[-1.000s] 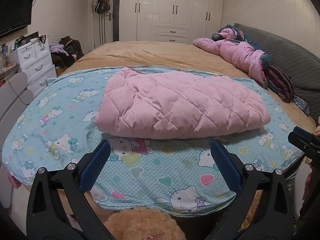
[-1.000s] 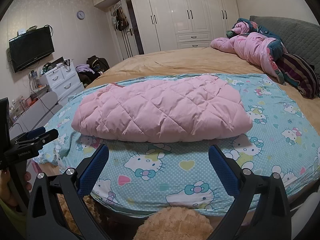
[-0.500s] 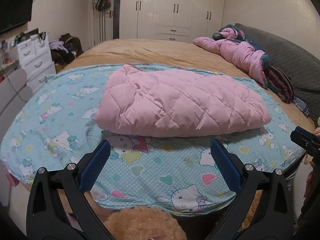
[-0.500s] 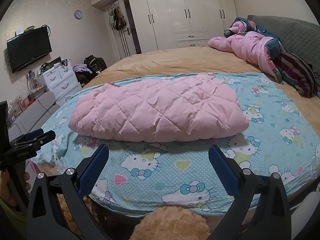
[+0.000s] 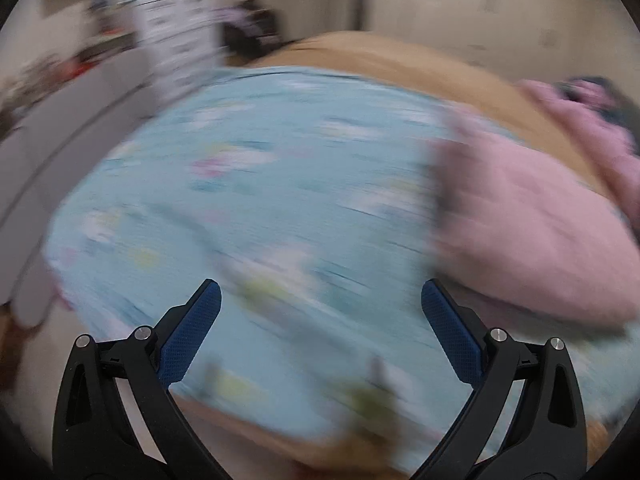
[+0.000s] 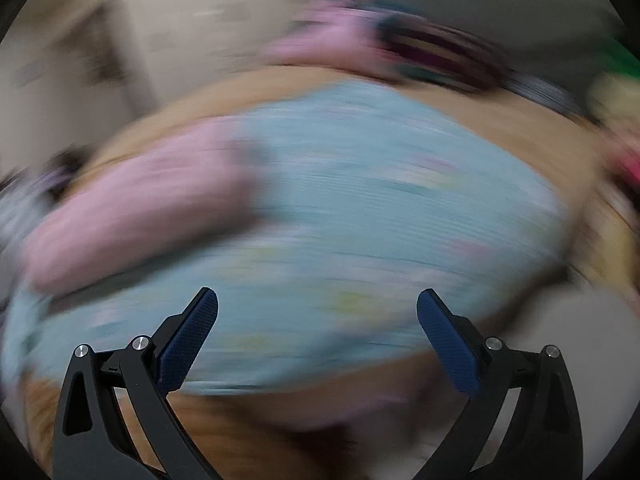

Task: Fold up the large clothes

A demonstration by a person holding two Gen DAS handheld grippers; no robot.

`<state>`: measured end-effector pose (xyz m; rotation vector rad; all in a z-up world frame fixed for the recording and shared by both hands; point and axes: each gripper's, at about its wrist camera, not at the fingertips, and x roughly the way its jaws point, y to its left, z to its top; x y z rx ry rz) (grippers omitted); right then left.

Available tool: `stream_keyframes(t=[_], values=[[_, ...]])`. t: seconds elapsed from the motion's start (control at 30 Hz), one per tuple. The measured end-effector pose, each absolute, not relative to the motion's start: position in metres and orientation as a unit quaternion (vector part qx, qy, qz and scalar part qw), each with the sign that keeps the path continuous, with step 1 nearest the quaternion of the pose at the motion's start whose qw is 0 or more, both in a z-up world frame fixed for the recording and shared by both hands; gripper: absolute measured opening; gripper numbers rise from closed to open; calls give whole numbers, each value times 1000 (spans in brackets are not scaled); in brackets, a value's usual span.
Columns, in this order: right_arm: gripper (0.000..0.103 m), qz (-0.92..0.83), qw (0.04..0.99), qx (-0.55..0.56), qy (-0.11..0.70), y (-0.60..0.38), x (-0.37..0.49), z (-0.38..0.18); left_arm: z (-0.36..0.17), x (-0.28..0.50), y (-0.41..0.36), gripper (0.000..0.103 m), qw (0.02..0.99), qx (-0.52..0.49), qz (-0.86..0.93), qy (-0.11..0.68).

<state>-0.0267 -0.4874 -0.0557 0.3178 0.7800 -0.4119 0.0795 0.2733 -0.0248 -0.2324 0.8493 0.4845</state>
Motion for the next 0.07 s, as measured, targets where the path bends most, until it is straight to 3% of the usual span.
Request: stream_keyframes(t=[0.07], values=[[99,-260,872,163,381,-521,-38,-67,-33,95,324,94,856,-104,297,411]])
